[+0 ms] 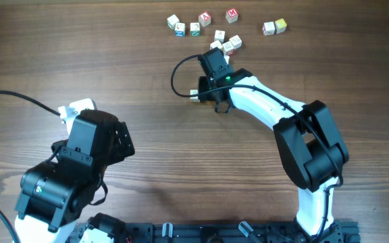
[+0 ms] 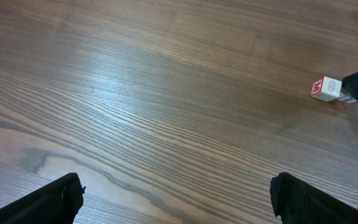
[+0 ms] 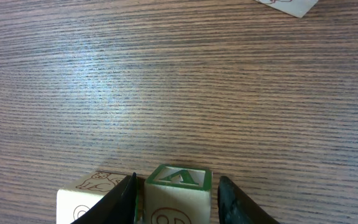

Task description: Form a tower

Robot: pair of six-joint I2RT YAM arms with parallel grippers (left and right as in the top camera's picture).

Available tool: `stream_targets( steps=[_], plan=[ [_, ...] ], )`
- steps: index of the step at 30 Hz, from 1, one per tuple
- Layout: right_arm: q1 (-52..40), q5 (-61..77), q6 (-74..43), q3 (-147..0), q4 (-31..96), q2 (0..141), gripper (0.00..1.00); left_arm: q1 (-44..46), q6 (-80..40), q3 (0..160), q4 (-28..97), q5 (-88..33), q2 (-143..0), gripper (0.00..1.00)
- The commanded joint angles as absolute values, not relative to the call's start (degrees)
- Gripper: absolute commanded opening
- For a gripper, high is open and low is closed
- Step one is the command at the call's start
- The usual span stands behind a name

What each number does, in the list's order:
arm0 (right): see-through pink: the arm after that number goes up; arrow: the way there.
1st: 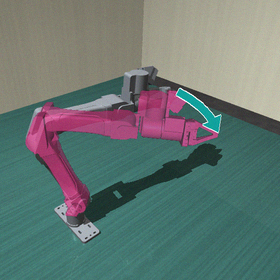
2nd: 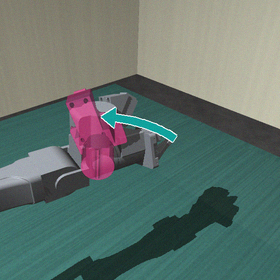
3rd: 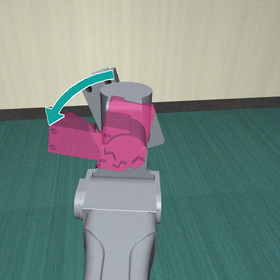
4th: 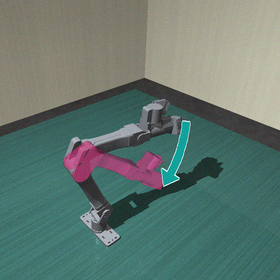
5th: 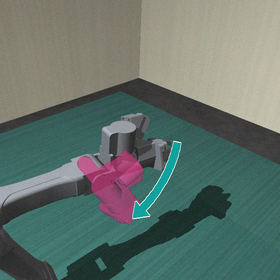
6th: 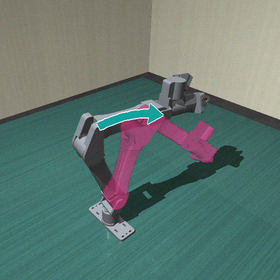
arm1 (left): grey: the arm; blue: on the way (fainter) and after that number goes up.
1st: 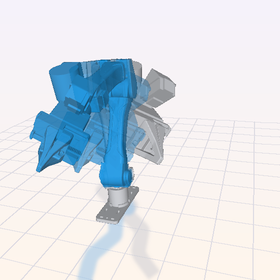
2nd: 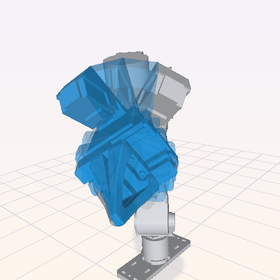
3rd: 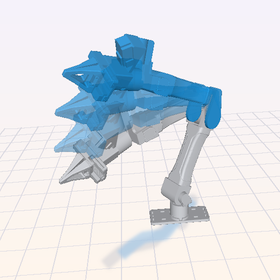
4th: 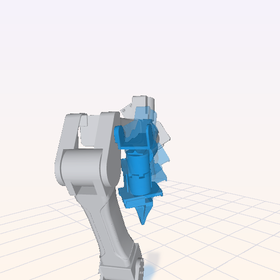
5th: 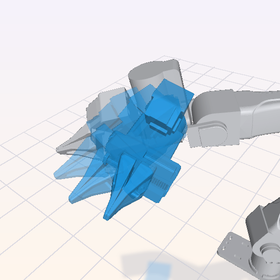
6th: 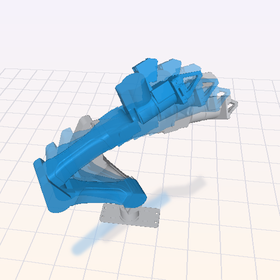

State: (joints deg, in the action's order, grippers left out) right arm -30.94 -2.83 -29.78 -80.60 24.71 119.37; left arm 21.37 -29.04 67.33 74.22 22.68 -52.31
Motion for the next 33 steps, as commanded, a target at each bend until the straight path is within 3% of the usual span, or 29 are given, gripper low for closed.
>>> stream_targets(
  steps=[1, 14, 29, 33],
  plan=[
    [-30.79, -3.49, -29.95, -80.12, 24.73, 120.64, 0.42, 21.04, -29.63, 67.13, 74.19, 22.79, -52.29, 1.0],
    [-30.79, -11.86, -26.5, -94.52, 35.55, 118.43, 0.42, 21.04, -29.63, 67.13, 74.19, 22.79, -52.29, 1.0],
    [-28.99, -12.47, -27.16, -94.83, 48.1, 104.4, 0.41, 21.04, -29.63, 67.13, 74.19, 22.79, -52.29, 1.0],
    [-27.55, -12.49, -27.16, -94.83, 48.01, 101.78, 0.57, 21.04, -29.63, 67.13, 74.19, 22.79, -52.29, 1.0]
  ],
)
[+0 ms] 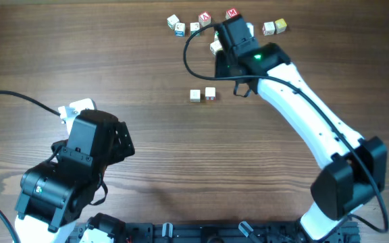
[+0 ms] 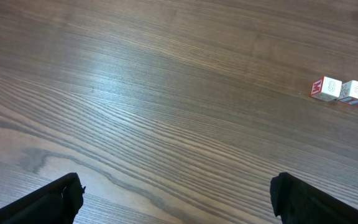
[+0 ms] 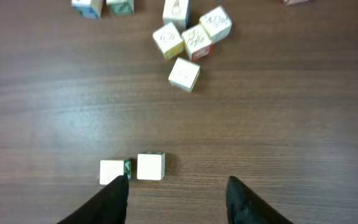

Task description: Form a tower

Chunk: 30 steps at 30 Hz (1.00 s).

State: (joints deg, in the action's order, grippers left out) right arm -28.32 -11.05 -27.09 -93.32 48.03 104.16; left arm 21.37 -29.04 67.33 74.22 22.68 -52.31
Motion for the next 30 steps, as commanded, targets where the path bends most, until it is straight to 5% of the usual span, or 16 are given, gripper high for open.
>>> stream_targets(
  steps=[1, 3, 7, 9, 18, 30],
  plan=[
    [-27.09, -12.64, -27.09, -94.83, 47.88, 101.78, 0.6, 21.04, -29.63, 67.13, 74.19, 22.79, -52.29, 1.0],
    [-25.89, -15.09, -27.11, -94.83, 47.64, 101.78, 0.63, 21.04, -29.63, 67.13, 74.19, 22.79, -52.29, 1.0],
    [-22.28, -16.51, -26.94, -94.83, 42.83, 101.78, 0.93, 21.04, -29.63, 67.13, 74.19, 22.79, -52.29, 1.0],
    [-19.86, -14.81, -25.82, -94.8, 39.83, 101.8, 1.0, 21.04, -29.63, 67.13, 74.19, 22.79, -52.29, 1.0],
    [-18.39, -8.91, -20.82, -94.76, 22.9, 110.21, 0.99, 21.04, -29.63, 67.13, 74.19, 22.79, -52.29, 1.0],
    [-17.47, -7.16, -34.7, -94.83, 4.27, 123.52, 0.99, 21.04, -29.63, 67.13, 74.19, 22.79, -52.29, 1.0]
  ],
)
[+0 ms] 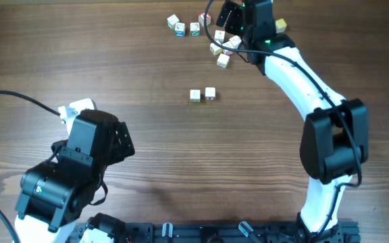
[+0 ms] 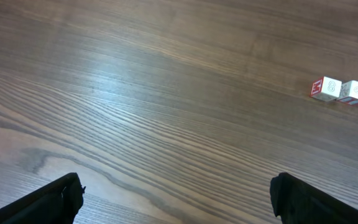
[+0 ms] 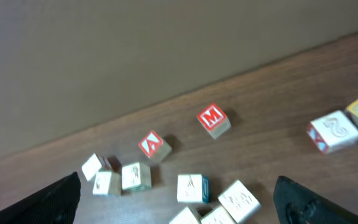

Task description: Form a tower

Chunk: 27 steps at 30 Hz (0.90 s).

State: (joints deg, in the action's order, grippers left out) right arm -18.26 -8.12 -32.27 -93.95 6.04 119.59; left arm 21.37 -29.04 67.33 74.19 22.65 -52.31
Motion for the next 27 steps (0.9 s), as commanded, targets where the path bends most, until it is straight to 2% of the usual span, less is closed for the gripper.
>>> stream_targets(
  steps=[1, 13, 14, 17, 18, 24, 27],
  plan=[
    [-17.04, -6.81, -35.0, -94.83, 3.57, 124.6, 1.0, 21.04, -29.63, 67.13, 74.19, 22.79, -52.29, 1.0],
    [-14.02, 0.36, -48.23, -94.89, 0.16, 136.05, 0.97, 21.04, -29.63, 67.13, 74.19, 22.79, -52.29, 1.0],
    [-14.02, 0.56, -47.92, -94.89, 1.56, 136.07, 0.94, 21.04, -29.63, 67.13, 74.19, 22.79, -52.29, 1.0],
    [-14.02, 0.05, -42.83, -94.89, 4.29, 136.09, 0.76, 21.04, -29.63, 67.13, 74.19, 22.79, -52.29, 1.0],
    [-14.02, -0.54, -40.4, -94.89, 6.37, 136.09, 0.61, 21.04, -29.63, 67.13, 74.19, 22.79, -52.29, 1.0],
    [-14.0, -3.01, -37.23, -94.94, 11.35, 135.66, 0.43, 21.04, -29.63, 67.13, 74.19, 22.79, -52.29, 1.0],
    [-14.0, -3.2, -34.0, -94.94, 15.14, 133.38, 0.4, 21.04, -29.63, 67.13, 74.19, 22.79, -52.29, 1.0]
  ],
)
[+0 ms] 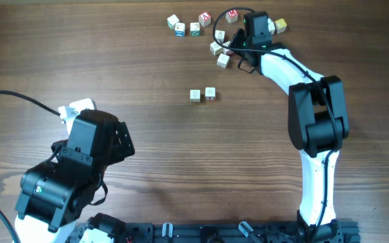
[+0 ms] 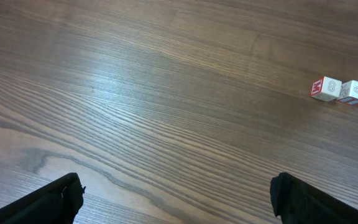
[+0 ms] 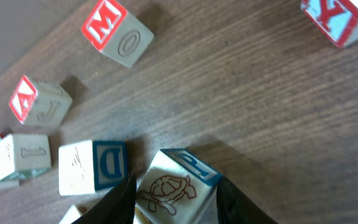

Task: Form a tower
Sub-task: 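Carry the turtle block and lower it next to the placed blocks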

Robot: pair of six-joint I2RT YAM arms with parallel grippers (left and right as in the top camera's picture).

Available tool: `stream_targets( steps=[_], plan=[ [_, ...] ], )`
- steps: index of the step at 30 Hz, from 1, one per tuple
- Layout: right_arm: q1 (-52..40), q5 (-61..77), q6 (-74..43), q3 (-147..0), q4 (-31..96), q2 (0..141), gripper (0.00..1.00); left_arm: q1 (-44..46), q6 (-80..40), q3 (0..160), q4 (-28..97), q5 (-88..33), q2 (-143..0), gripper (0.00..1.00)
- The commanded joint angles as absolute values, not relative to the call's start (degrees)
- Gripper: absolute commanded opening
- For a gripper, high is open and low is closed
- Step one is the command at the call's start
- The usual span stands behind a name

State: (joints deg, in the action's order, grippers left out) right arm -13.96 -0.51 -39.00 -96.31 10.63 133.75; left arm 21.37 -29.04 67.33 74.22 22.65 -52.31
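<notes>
Two lettered wooden cubes (image 1: pixel 194 95) (image 1: pixel 210 93) sit side by side at the table's middle; the left wrist view shows them far right (image 2: pixel 326 88). At the far loose cluster, my right gripper (image 3: pixel 176 202) is shut on a cube with a turtle drawing and a blue P (image 3: pixel 178 184), which rests on the table. Overhead, that gripper (image 1: pixel 236 52) is low among the cubes. My left gripper (image 2: pixel 174 190) is open with nothing in it, well away at the near left.
Around the held cube lie a blue D cube (image 3: pixel 92 167), a red A cube (image 3: pixel 39 102), a red M cube (image 3: pixel 117 34) and a red Y cube (image 3: pixel 340 18). More cubes (image 1: pixel 179 27) (image 1: pixel 274 26) lie along the far edge. The left arm (image 1: pixel 80 162) rests near left.
My right gripper was open and held high, looking over the far cluster. Now it is low in the cluster and shut on the turtle cube. The left arm has not moved.
My right gripper was first shut on a green A cube set beside another cube at the table's middle. Then it was open and raised, the two cubes left side by side. Then it was over the far cluster, and now it grips the turtle cube there.
</notes>
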Motion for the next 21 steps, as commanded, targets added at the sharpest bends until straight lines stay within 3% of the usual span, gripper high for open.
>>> stream_targets(
  steps=[1, 4, 6, 9, 11, 12, 15, 17, 21],
  plan=[
    [-14.0, -3.62, -32.21, -94.94, 16.97, 132.11, 0.4, 21.04, -29.63, 67.13, 74.19, 22.79, -52.29, 1.0],
    [-14.0, -6.66, -31.44, -94.94, 22.26, 129.23, 0.44, 21.04, -29.63, 67.13, 74.19, 22.79, -52.29, 1.0],
    [-14.0, -6.63, -31.48, -94.94, 21.56, 129.08, 0.56, 21.04, -29.63, 67.13, 74.19, 22.79, -52.29, 1.0],
    [-14.06, -6.07, -31.66, -94.94, 19.0, 128.88, 0.63, 21.04, -29.63, 67.13, 74.19, 22.79, -52.29, 1.0],
    [-14.04, -6.02, -31.35, -94.94, 16.4, 128.84, 0.75, 21.04, -29.63, 67.13, 74.19, 22.79, -52.29, 1.0],
    [-13.89, -5.96, -29.61, -94.94, 15.49, 128.97, 0.76, 21.04, -29.63, 67.13, 74.19, 22.79, -52.29, 1.0],
    [-13.89, -5.98, -22.15, -94.89, 15.11, 130.34, 0.72, 21.04, -29.63, 67.13, 74.19, 22.79, -52.29, 1.0],
    [-13.85, -5.98, -19.59, -94.78, 17.15, 131.92, 0.59, 21.04, -29.63, 67.13, 74.19, 22.79, -52.29, 1.0],
    [-13.85, -6.44, -16.51, -94.39, 17.89, 132.66, 0.43, 21.04, -29.63, 67.13, 74.19, 22.79, -52.29, 1.0]
  ],
)
